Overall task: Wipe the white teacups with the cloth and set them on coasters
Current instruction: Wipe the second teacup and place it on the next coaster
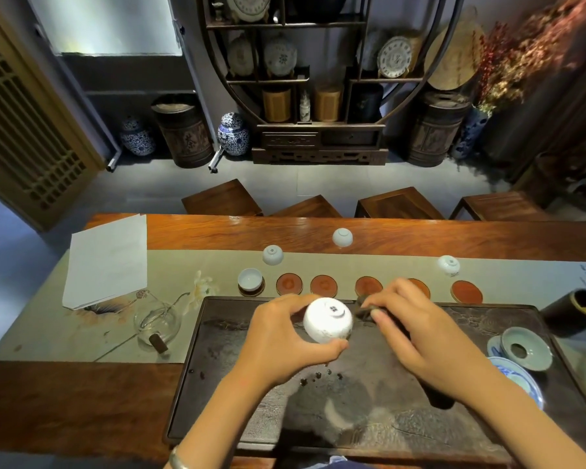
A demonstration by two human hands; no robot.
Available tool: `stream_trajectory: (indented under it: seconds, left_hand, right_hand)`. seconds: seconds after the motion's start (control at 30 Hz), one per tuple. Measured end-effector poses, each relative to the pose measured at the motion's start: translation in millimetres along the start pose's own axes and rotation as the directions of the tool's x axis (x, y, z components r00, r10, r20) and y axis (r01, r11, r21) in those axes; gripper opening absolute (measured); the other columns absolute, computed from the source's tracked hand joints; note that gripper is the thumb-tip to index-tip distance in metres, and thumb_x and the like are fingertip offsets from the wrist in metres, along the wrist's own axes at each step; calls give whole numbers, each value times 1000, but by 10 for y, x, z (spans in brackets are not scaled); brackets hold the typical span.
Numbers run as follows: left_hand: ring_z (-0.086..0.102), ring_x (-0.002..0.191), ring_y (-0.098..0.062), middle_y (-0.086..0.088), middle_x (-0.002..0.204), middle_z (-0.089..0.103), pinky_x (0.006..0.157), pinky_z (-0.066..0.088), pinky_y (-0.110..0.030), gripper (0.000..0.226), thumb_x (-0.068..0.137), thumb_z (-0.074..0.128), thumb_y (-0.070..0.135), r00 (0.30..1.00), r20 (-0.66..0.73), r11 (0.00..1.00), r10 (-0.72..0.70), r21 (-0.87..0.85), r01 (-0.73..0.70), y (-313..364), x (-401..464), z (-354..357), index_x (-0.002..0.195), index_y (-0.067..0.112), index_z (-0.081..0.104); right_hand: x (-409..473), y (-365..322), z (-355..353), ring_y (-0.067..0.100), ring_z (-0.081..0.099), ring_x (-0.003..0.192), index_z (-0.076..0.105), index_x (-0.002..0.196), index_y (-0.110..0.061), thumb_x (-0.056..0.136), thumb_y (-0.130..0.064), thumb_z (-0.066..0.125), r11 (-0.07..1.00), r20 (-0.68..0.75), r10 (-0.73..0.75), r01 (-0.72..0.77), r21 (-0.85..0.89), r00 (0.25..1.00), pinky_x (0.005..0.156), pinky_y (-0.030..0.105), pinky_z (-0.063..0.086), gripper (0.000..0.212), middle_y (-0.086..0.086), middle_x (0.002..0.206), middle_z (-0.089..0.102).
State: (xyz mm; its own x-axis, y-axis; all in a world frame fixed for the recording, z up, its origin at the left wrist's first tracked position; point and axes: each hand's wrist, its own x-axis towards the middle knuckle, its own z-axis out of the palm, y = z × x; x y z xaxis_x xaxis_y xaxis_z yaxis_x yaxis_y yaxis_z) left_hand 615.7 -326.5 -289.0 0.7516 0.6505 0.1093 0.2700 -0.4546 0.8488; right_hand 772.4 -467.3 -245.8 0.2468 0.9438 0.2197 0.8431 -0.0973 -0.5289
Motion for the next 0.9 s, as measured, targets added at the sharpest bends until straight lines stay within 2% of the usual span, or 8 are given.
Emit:
stream_trajectory:
  seconds: [0.1, 0.2, 0.3, 0.4, 0.6, 0.67, 0.73, 0.9]
  left_hand:
    - [64, 88, -1, 18, 90, 70, 73, 51, -19, 46, 55, 82, 47, 994, 91, 997, 61, 49, -66, 90, 8, 70, 99, 37, 70]
    - [60, 74, 0, 18, 75, 63, 56, 40, -11, 35, 54, 75, 46, 985, 122, 983, 120, 122, -135, 184, 10, 150, 83, 32, 61]
    - [56, 66, 3, 22, 69, 59, 53, 35, -8, 27, 51, 71, 44, 990, 107, 986, 95, 126, -108, 165, 6, 155, 72, 36, 55]
    - [53, 63, -1, 15, 71, 59, 52, 34, -11, 27, 49, 70, 45, 995, 90, 991, 51, 117, -61, 91, -15, 142, 68, 36, 52]
    - [47, 63, -3, 13, 67, 53, 54, 35, -14, 27, 52, 72, 45, 992, 119, 994, 30, 105, -42, 34, -45, 173, 67, 33, 53]
    - [55, 67, 0, 17, 71, 61, 57, 41, -12, 23, 54, 75, 43, 995, 99, 999, 7, 46, -11, 31, -12, 137, 72, 40, 61]
    - [64, 79, 3, 21, 82, 69, 65, 49, -12, 33, 53, 78, 43, 997, 80, 1000, -14, 15, 12, 15, 36, 67, 85, 47, 68]
    - [64, 93, 10, 33, 97, 68, 78, 47, -6, 41, 54, 87, 43, 997, 73, 999, -5, -51, 8, 20, 118, -47, 85, 57, 67]
  right_hand:
    - [126, -99, 10, 11, 53, 80, 62, 106, -13, 93, -20, 50, 1000, -74, -4, 5, 16, 997, 68, 32, 46, 19, -1, 94, 51]
    - [225, -226, 105, 19, 55, 76, 62, 104, -12, 93, -18, 53, 999, -30, -41, 41, -4, 999, 65, 37, 49, 16, 1, 94, 51]
    - [270, -248, 139, 19, 55, 77, 61, 101, -13, 91, -21, 54, 999, 1, -52, 52, 7, 999, 67, 38, 48, 15, 2, 93, 52]
    - [240, -228, 154, 14, 53, 78, 62, 98, -16, 89, -26, 59, 996, 24, -78, 77, 48, 997, 67, 33, 47, 14, -4, 90, 50]
    - [95, -166, 191, 7, 50, 73, 63, 96, -20, 88, -30, 59, 993, 20, -91, 89, 76, 996, 62, 28, 46, 13, -8, 87, 47]
    - [21, -154, 193, 5, 50, 73, 62, 96, -23, 88, -34, 56, 991, 52, -95, 89, 102, 994, 62, 24, 45, 14, -10, 88, 48]
    - [-47, -111, 191, 4, 52, 74, 64, 95, -24, 88, -32, 59, 989, 57, -75, 67, 134, 996, 63, 21, 44, 13, -11, 87, 50]
    - [-58, 128, 74, 0, 54, 79, 67, 90, -18, 85, -18, 67, 990, -102, 102, -92, 104, 990, 70, 12, 39, 5, -11, 85, 56]
